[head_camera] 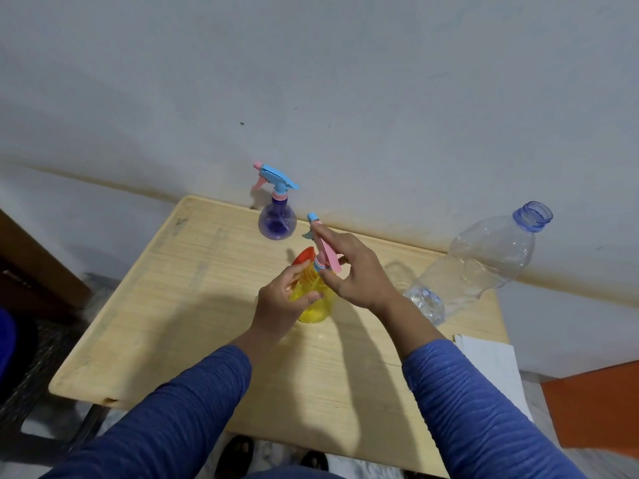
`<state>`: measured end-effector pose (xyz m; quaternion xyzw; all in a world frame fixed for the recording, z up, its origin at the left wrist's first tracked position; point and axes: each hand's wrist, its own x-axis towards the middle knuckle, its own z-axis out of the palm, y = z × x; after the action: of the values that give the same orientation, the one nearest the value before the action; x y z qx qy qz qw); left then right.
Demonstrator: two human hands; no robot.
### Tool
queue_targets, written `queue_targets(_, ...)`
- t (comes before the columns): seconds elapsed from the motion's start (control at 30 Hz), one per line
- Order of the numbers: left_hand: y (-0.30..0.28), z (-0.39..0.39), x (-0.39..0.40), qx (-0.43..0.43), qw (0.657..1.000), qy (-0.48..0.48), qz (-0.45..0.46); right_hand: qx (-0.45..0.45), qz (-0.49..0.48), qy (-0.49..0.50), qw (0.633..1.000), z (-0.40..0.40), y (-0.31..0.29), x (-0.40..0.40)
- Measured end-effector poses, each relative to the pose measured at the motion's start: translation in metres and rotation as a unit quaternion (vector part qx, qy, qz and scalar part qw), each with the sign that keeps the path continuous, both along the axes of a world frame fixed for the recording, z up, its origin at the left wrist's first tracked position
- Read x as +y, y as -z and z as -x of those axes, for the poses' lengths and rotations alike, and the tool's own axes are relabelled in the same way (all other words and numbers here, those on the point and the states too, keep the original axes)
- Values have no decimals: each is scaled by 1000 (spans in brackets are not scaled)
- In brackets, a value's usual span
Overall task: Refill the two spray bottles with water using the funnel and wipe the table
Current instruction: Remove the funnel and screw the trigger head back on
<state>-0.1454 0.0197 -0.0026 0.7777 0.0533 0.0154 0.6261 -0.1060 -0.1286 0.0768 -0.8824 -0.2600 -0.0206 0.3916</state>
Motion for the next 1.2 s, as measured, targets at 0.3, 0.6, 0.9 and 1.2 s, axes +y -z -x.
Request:
queue_targets(0.3,-3,1,-1,-22,1000,0,-10,29,-47,48,997,7,8,-1)
queue_targets(0.6,1,0,-1,-18,999,-6,-29,22,-54,72,996,15,15,4)
queue_targets(0.9,2,-1,0,-31,998,4,-52,42,-70,69,994,17,16,2)
queue_targets(1.2,2,-4,3,-29,998,24,-54,15,-104,112,988,18,22,9)
